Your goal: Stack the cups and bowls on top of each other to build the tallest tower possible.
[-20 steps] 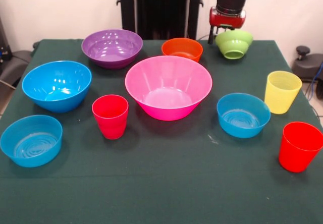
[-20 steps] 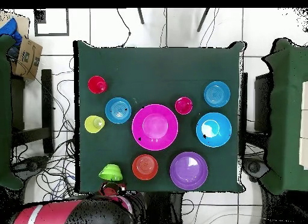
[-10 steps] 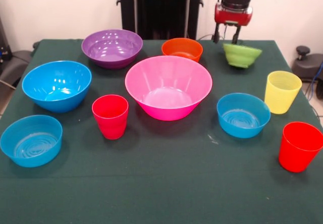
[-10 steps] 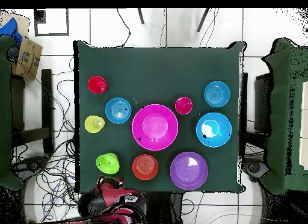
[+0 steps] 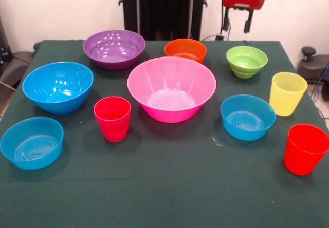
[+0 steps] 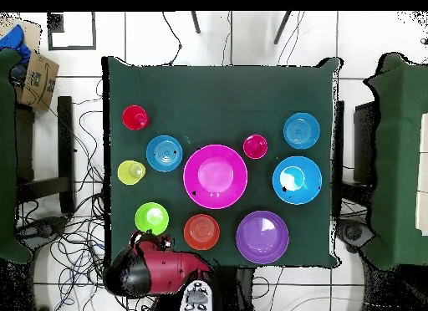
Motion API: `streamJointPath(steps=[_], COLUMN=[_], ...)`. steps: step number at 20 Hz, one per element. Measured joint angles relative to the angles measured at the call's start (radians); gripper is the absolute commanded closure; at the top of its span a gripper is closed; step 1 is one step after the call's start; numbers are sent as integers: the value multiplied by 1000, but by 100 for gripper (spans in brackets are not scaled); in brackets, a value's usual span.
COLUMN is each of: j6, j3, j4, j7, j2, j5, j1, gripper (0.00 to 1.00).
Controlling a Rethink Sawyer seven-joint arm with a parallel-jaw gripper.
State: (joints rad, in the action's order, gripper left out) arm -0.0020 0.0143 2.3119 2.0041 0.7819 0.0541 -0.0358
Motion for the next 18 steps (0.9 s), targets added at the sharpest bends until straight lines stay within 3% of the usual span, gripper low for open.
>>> streamJointPath(steps=[4,8,18], j6=[103,152,155], j3=[13,13,13], j4=[3,3,3], j7=[0,0,0], j2=[106,158,157], j5=[6,7,7], j1=[32,30,26], gripper=[0,0,0])
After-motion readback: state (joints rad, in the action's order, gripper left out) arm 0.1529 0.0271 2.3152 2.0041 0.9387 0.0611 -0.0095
